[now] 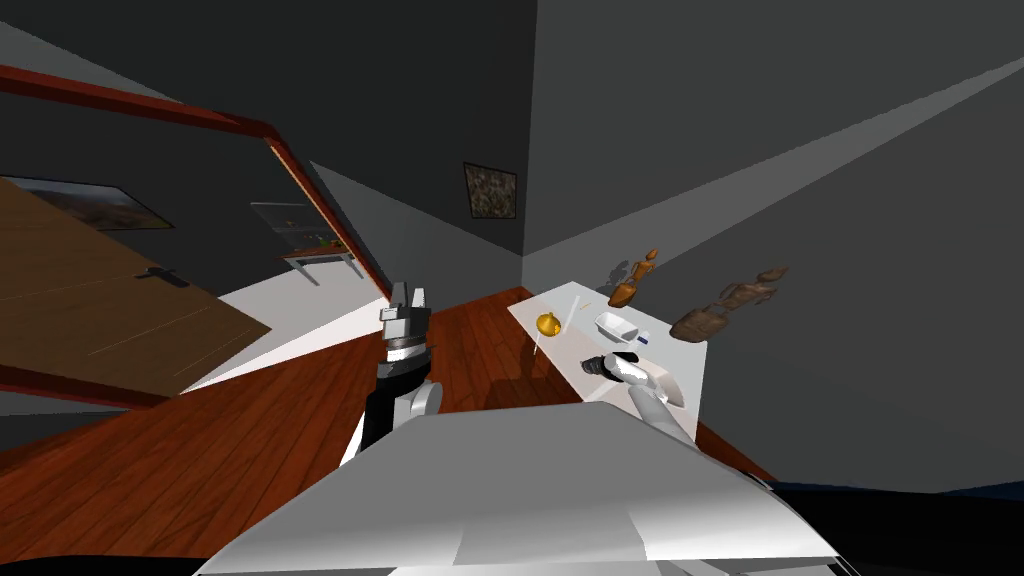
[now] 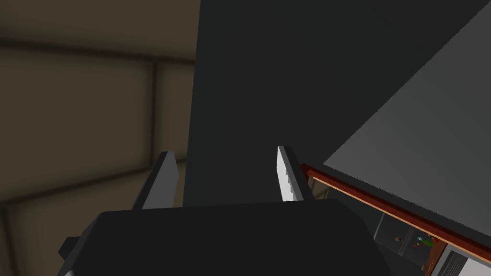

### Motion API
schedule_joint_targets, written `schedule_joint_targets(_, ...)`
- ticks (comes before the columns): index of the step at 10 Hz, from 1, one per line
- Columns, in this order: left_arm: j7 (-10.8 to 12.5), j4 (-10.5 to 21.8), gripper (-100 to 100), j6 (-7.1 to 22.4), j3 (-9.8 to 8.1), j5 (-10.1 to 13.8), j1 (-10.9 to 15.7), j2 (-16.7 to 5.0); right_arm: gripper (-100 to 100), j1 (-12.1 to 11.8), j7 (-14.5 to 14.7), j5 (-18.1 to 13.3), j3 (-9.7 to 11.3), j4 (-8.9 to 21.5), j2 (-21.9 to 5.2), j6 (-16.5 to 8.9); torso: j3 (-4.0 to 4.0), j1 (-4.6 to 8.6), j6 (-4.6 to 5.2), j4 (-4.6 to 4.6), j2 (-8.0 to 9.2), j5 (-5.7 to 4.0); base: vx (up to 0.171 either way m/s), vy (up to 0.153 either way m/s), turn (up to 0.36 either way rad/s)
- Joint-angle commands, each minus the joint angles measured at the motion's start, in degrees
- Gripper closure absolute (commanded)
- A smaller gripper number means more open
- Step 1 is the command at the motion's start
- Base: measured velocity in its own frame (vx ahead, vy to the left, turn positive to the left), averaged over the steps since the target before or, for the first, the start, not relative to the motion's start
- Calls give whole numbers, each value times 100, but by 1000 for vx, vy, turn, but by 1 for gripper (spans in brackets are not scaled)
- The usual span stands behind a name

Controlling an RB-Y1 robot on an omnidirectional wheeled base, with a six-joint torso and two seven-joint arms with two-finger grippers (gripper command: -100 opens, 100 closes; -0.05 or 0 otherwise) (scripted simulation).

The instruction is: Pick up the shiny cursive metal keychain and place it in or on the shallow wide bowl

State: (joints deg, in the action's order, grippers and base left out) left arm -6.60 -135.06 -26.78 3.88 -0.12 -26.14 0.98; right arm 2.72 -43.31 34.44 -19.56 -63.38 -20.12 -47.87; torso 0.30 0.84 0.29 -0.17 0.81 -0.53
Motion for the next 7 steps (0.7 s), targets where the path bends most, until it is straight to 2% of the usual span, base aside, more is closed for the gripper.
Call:
schedule_joint_targets(1,0,0,0,0,0,0,0,0,100,37,-70,40,-44,28,-45,41,0,0,0,0,0,0,-210,-109,179)
schedule_joint_targets(5,0,0,0,0,0,0,0,0,100,139,-200,199,-254,257,-278,74,-2,-4,0,-2,-3,1,-202,-88,221)
schedule_joint_targets(7,0,0,0,0,0,0,0,0,100,181,-252,288,-404,420,-445,57,-6,5,-3,-1,-13,0,-157,-87,240)
